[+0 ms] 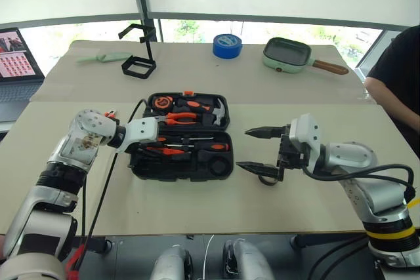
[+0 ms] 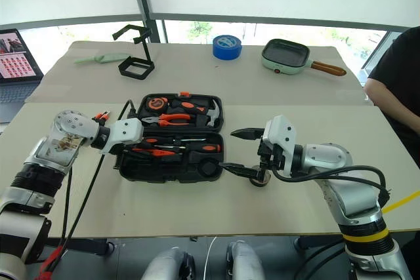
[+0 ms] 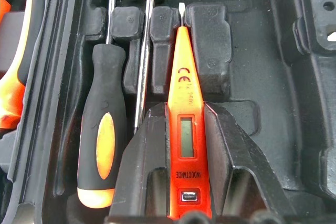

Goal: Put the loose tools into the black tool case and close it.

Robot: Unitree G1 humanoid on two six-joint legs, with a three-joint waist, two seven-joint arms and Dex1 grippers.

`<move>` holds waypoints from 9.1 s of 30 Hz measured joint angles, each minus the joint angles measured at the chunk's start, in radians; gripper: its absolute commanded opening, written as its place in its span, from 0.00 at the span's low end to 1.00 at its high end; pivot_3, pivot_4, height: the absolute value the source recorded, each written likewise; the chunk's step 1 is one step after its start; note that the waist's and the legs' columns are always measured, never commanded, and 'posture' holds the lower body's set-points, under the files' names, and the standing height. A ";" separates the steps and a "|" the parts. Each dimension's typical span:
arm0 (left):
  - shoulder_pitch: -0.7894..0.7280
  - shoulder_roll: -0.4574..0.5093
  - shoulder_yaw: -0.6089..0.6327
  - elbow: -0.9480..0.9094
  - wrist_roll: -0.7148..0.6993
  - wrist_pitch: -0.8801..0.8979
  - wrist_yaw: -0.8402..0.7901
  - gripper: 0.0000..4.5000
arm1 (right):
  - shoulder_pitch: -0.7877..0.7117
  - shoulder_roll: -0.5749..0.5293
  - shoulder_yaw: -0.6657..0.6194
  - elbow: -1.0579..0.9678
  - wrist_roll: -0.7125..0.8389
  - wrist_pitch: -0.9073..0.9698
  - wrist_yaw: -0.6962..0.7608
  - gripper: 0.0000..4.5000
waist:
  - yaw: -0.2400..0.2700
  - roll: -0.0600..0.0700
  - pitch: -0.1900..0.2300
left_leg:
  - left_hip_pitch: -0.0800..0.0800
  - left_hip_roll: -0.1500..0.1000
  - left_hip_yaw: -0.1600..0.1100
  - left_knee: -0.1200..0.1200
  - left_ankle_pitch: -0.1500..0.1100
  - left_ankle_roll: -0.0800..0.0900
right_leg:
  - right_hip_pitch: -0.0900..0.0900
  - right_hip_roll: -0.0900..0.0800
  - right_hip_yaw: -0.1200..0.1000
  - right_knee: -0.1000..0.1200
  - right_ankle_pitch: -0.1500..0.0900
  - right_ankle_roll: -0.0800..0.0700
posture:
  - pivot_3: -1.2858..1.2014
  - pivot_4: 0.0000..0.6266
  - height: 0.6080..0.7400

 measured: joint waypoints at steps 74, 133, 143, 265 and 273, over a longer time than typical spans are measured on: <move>1.098 -0.294 1.094 -0.408 -0.571 0.017 0.687 0.98 | 0.073 0.229 -0.073 0.224 0.014 -0.399 0.050 1.00 | 0.010 0.000 0.000 | 0.002 0.004 0.000 -0.002 -0.007 -0.006 | 0.000 -0.006 0.000 -0.004 0.002 -0.001 | 0.52 0.24 1.00; 0.224 0.100 0.047 -0.436 -0.193 0.259 0.019 0.36 | 0.267 -0.060 -0.133 -0.035 0.058 -0.286 0.127 1.00 | 0.005 -0.002 0.000 | 0.003 0.001 0.006 -0.003 0.002 -0.005 | -0.001 0.002 0.005 -0.001 0.001 0.000 | 0.52 0.24 1.00; 0.157 0.035 -0.013 -0.385 -0.119 0.238 0.038 0.36 | 0.291 -0.060 -0.133 -0.071 0.058 -0.267 0.094 1.00 | 0.010 -0.002 0.000 | -0.001 0.000 0.007 0.002 -0.001 0.001 | 0.000 0.000 0.004 -0.003 0.002 0.003 | 0.52 0.24 1.00; 0.816 -0.201 0.435 -0.652 -0.594 -0.019 0.141 1.00 | 0.059 -0.270 0.193 0.113 -0.374 0.005 0.159 0.00 | 0.005 0.012 -0.010 | 0.003 0.001 0.007 -0.003 -0.008 0.009 | -0.001 -0.002 0.012 -0.007 0.001 0.003 | 0.52 0.24 1.00; 0.839 -0.202 0.442 -0.655 -0.595 -0.033 0.152 1.00 | -0.162 -0.113 0.200 0.026 -0.184 0.110 0.235 0.00 | -0.010 0.012 -0.010 | 0.004 0.002 0.007 -0.003 -0.006 0.007 | -0.001 -0.001 0.012 -0.005 0.002 0.003 | 0.52 0.24 1.00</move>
